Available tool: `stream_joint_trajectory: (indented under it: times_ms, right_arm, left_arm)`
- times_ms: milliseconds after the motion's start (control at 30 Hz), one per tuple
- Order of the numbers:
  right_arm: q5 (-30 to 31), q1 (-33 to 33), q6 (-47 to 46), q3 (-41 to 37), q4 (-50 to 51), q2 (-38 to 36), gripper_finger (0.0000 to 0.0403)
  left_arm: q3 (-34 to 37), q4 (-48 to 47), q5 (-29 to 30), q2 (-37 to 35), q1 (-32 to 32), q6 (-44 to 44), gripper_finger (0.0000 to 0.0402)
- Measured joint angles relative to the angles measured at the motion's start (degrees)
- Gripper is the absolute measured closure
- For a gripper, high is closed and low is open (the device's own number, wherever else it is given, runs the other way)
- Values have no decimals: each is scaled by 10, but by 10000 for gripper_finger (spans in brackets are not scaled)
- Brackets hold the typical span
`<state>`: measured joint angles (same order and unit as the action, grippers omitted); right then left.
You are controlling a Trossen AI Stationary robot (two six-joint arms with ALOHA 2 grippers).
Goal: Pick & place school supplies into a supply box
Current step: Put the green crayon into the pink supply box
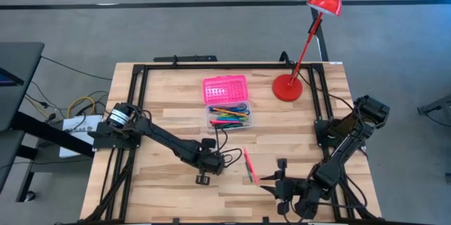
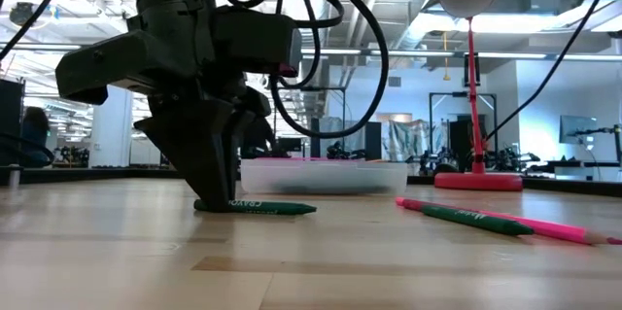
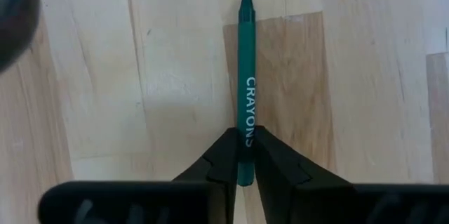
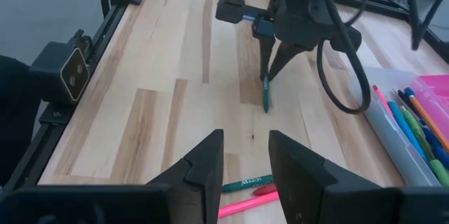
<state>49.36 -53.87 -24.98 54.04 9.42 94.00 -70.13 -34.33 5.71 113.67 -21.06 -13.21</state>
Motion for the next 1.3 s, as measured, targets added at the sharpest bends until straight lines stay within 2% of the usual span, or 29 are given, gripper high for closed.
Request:
stream_joint_trajectory:
  times_ms: [133,333,800,1100,1300]
  right_arm:
    - [0,4,-1,0,2,0,296]
    - [-1,4,-1,0,2,0,296]
    - [-12,4,-1,0,8,0,296]
    - [-13,4,-1,0,9,0,296]
    - [-13,4,-1,0,10,0,296]
  left_arm:
    - [0,-1,8,0,0,0,392]
    - [-26,-24,27,2,-2,2,388]
    - [-138,-174,123,5,1,30,397]
    - [-180,-207,204,4,86,74,392]
    - [-176,-187,207,4,168,83,392]
